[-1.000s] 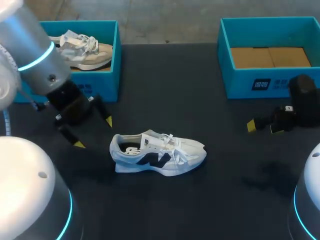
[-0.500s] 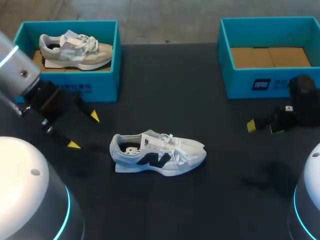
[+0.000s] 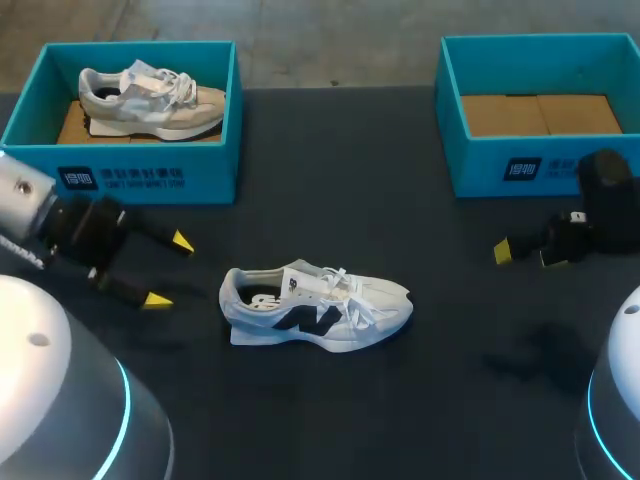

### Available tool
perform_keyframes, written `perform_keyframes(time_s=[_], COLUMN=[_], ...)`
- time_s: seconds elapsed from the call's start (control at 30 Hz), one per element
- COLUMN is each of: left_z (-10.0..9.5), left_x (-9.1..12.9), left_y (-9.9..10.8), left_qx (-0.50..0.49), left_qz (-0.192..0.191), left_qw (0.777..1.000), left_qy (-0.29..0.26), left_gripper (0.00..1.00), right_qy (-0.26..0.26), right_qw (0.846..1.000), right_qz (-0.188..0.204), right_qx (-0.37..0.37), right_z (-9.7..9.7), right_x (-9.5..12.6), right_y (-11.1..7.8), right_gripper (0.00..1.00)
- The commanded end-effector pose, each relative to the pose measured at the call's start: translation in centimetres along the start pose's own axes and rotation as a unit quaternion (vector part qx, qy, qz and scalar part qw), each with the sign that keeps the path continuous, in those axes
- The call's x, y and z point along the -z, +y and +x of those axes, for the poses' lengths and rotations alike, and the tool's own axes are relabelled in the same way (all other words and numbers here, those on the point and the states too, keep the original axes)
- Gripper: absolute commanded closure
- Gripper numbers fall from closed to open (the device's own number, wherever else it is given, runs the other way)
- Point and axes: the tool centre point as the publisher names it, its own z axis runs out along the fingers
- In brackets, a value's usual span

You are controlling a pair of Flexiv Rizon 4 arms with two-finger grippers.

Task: Take the shoe out of the shoebox, open the shoe tongue, remove and reinsert the insole, then place the shoe into the shoebox

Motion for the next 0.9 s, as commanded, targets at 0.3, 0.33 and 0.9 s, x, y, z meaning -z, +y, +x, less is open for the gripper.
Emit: perform_keyframes(time_s=[0.3, 0.33, 0.9], left_z=[0.7, 0.8, 0.9], left_x=[-0.9, -0.8, -0.8], left_y=[1.6, 1.8, 2.0], left_qx=[0.032, 0.035, 0.040], left_qz=[0.046, 0.044, 0.037], left_qw=[0.998, 0.998, 0.998], left_qy=[-0.029, -0.034, -0.041], left_gripper=[0.00, 0.00, 0.00], right_qy=[-0.001, -0.001, -0.001], right_qw=[1.000, 1.000, 1.000], right_qz=[0.000, 0.000, 0.000], right_qx=[-0.001, -0.001, -0.001], right_z=[0.1, 0.1, 0.1], right_x=[0.0, 0.0, 0.0], right_y=[-0.1, -0.1, -0.1], right_gripper=[0.00, 0.00, 0.00])
